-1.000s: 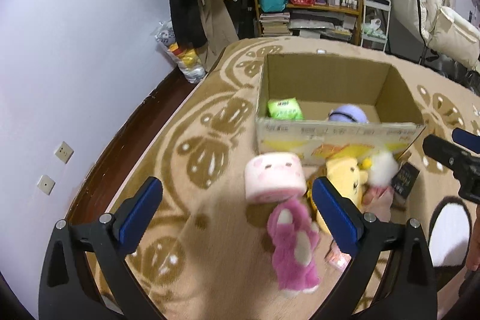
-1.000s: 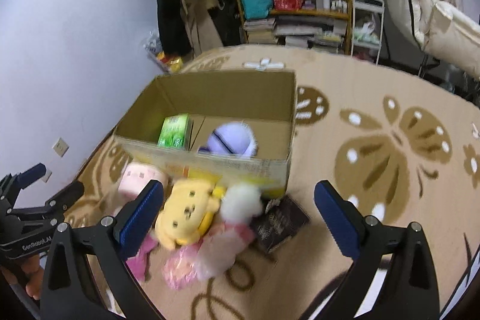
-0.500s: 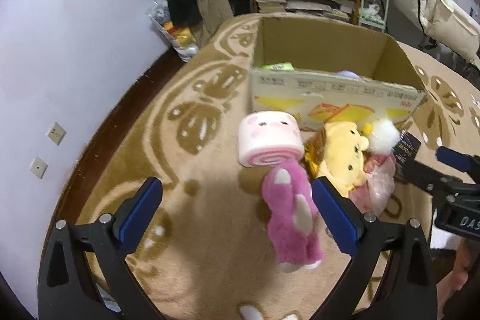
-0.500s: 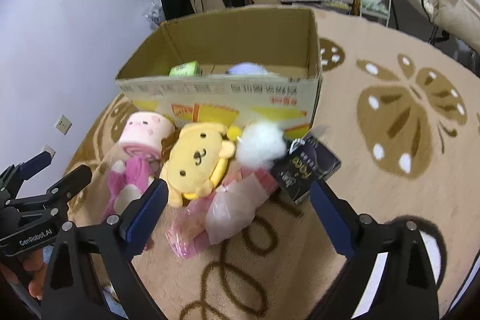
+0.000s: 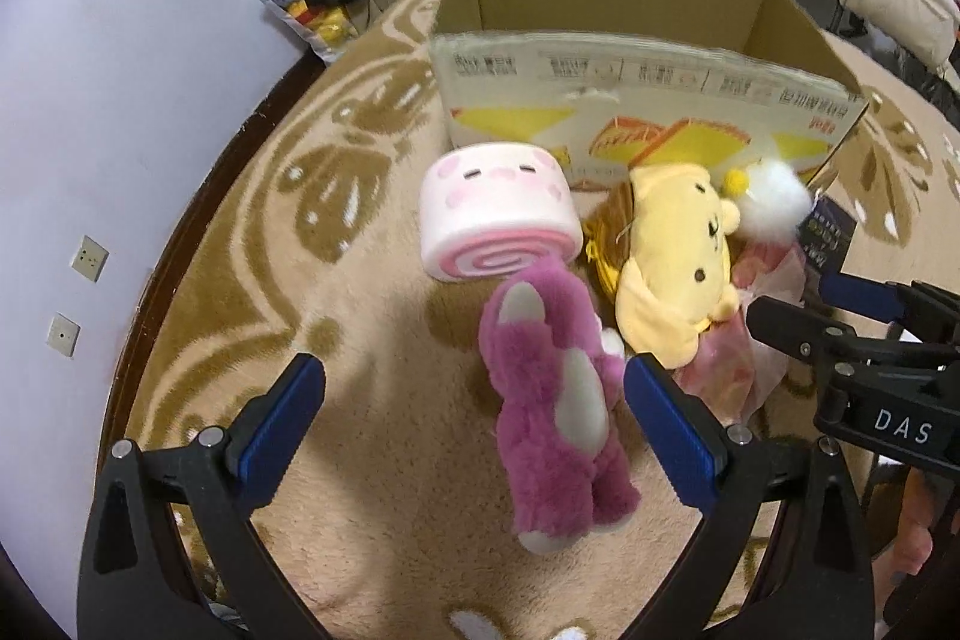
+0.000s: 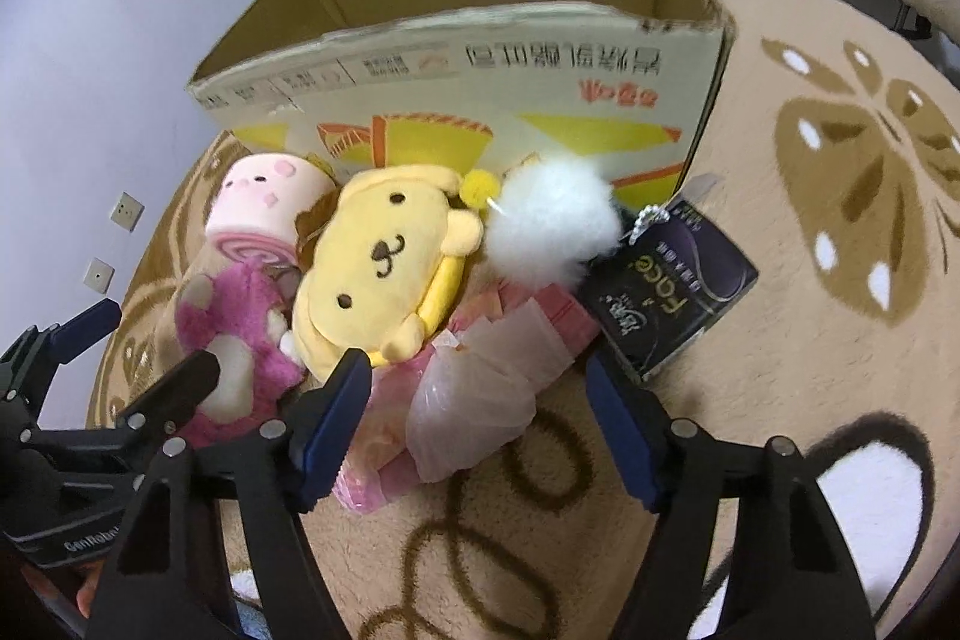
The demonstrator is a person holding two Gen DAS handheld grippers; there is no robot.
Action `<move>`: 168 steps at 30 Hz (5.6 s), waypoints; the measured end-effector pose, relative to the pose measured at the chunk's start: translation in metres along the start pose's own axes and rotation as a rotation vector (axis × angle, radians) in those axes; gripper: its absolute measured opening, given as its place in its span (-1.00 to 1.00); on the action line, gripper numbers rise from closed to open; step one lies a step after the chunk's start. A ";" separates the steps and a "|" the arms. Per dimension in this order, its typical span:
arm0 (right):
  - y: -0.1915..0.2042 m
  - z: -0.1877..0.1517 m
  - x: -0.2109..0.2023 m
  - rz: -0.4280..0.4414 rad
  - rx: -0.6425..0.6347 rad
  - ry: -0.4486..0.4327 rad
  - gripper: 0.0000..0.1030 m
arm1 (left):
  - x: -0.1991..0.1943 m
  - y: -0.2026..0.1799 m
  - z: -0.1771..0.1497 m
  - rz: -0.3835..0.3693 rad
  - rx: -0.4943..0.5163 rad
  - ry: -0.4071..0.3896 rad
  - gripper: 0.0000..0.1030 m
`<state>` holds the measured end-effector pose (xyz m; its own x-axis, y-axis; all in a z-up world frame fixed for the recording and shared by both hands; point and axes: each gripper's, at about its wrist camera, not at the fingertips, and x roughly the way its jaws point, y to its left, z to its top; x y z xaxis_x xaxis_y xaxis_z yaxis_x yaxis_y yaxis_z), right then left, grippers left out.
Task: Organize soft objects
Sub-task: 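Grasp the pink bear plush with the left tool while the right tool grasps the pink wrapped item, then carry both items over the box and open both tools to drop them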
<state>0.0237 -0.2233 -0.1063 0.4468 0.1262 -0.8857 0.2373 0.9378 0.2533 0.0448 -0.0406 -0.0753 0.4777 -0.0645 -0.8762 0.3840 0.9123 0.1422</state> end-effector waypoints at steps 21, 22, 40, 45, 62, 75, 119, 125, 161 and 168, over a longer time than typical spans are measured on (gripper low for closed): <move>0.003 0.007 0.044 0.017 0.003 0.088 0.44 | 0.045 -0.011 0.003 -0.036 0.021 0.144 0.93; 0.004 0.008 0.046 0.013 -0.003 0.088 0.44 | 0.047 -0.012 0.003 -0.038 0.022 0.149 0.93; 0.030 -0.002 0.050 -0.012 -0.039 0.071 -0.13 | 0.053 -0.016 -0.002 -0.108 0.024 0.163 0.38; 0.033 -0.006 0.042 0.021 -0.006 0.062 -0.36 | 0.047 -0.017 -0.004 -0.136 0.026 0.144 -0.08; 0.011 -0.006 0.004 -0.002 0.022 -0.031 -0.54 | 0.012 0.001 -0.013 -0.034 -0.049 0.030 -0.15; 0.015 0.006 -0.084 -0.084 -0.062 -0.326 -0.61 | -0.041 0.016 -0.006 0.031 -0.111 -0.235 -0.15; -0.010 0.099 -0.092 -0.021 -0.036 -0.597 -0.60 | -0.029 -0.027 0.124 0.023 0.099 -0.472 -0.15; -0.003 0.097 -0.084 -0.043 -0.057 -0.605 -0.60 | -0.016 -0.031 0.132 -0.046 0.088 -0.443 -0.14; -0.030 0.091 -0.102 -0.037 0.030 -0.604 0.91 | -0.023 0.008 0.120 0.034 -0.016 -0.373 0.93; -0.046 0.072 -0.103 -0.040 0.085 -0.525 0.92 | -0.031 0.029 0.105 0.045 -0.073 -0.331 0.93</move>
<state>0.0293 -0.3031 0.0009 0.8020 -0.1087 -0.5873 0.3227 0.9063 0.2729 0.1238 -0.0551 0.0047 0.7279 -0.1403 -0.6712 0.3050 0.9429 0.1336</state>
